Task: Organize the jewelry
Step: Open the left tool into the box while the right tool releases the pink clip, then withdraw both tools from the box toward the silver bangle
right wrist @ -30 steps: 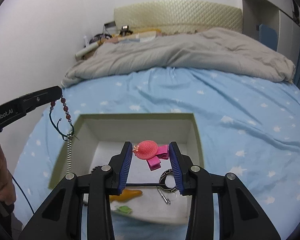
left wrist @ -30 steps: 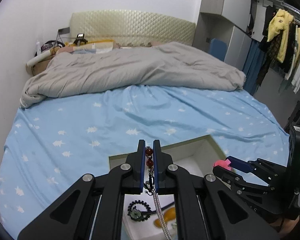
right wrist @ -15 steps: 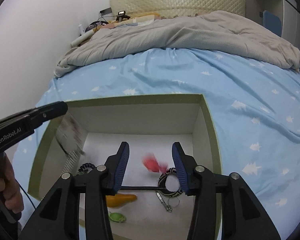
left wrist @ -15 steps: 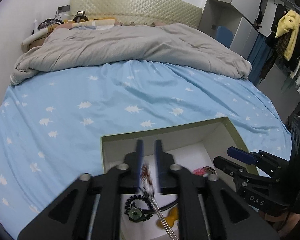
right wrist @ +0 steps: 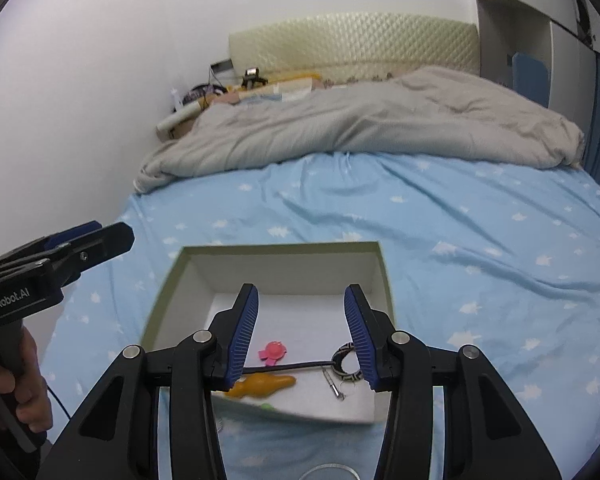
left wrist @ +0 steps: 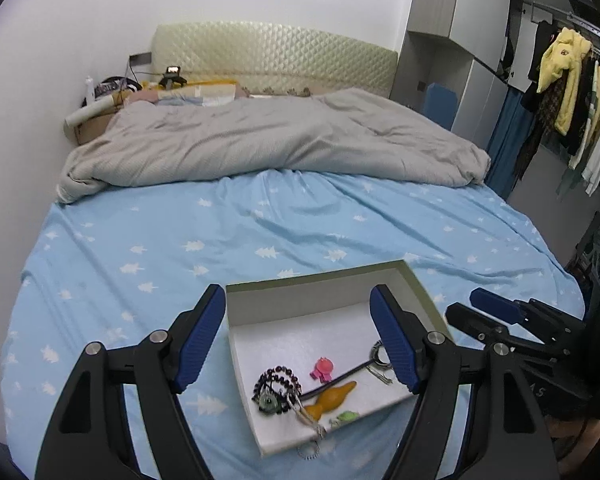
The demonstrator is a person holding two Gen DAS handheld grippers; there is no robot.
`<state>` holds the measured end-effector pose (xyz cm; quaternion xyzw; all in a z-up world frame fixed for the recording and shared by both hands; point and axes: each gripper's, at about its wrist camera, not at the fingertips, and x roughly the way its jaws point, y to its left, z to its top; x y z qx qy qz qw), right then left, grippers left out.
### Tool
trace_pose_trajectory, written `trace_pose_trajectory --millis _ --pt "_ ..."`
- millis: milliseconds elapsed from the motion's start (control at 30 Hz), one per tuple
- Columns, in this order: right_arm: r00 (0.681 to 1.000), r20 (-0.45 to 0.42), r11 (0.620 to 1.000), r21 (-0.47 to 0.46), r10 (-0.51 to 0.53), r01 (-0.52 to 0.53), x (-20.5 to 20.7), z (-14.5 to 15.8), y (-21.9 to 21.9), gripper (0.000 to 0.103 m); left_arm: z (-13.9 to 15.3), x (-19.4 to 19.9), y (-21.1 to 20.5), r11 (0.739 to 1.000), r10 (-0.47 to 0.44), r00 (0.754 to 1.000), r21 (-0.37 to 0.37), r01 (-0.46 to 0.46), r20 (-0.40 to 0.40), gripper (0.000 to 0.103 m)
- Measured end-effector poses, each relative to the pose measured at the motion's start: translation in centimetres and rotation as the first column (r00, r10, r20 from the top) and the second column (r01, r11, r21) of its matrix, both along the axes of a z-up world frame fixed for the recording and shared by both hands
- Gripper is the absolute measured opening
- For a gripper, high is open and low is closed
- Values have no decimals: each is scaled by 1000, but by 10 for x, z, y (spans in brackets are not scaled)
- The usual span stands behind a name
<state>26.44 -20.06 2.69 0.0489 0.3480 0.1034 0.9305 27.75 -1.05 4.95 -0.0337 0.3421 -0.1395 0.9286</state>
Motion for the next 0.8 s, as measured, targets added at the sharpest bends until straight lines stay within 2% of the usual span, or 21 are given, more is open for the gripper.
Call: trace_pose_trajectory --millis 367,800 --pt "996 90 1000 -7 -7 7 -77 43 -9 46 25 -65 7 1000 17 999 -7 -17 46 75" --pt "993 114 1000 16 -28 26 -133 37 -21 47 19 -125 12 998 41 998 -53 -39 45 75"
